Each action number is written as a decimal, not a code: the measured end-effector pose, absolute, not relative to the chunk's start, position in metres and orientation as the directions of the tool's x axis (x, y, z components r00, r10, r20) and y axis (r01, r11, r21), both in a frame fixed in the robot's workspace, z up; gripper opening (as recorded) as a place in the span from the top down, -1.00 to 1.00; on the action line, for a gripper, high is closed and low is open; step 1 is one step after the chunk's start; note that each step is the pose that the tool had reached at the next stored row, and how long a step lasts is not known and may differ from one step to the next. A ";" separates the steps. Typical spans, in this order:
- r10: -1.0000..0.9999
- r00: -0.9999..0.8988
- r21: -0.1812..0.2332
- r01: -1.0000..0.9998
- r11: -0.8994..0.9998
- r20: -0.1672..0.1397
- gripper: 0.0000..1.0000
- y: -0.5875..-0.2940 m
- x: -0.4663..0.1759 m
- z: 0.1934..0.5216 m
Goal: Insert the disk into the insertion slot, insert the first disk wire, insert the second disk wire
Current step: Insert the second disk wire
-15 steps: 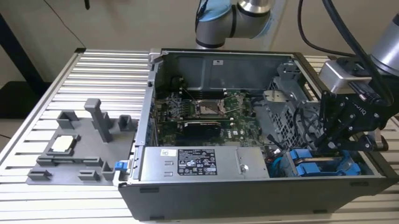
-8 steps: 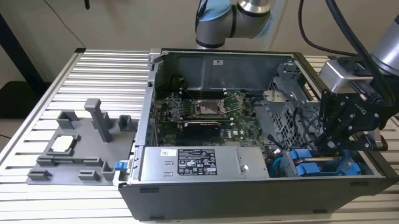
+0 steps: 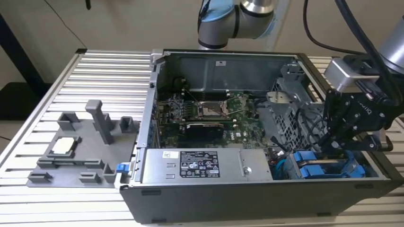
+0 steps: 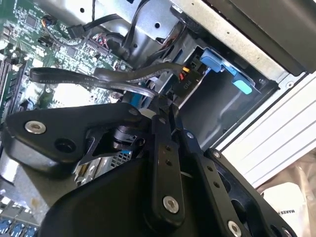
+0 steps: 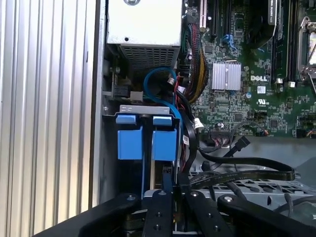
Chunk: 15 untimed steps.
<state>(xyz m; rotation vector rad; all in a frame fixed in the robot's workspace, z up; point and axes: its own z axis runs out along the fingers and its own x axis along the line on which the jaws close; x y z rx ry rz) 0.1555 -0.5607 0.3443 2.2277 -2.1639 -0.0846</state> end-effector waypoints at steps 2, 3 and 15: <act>-0.999 0.028 0.063 -0.998 -0.029 -0.015 0.68 -0.562 0.156 0.344; -0.999 0.028 0.063 -0.998 -0.029 -0.015 0.68 -0.562 0.156 0.344; -0.998 0.028 0.062 -0.998 -0.031 -0.049 0.68 -0.569 0.158 0.342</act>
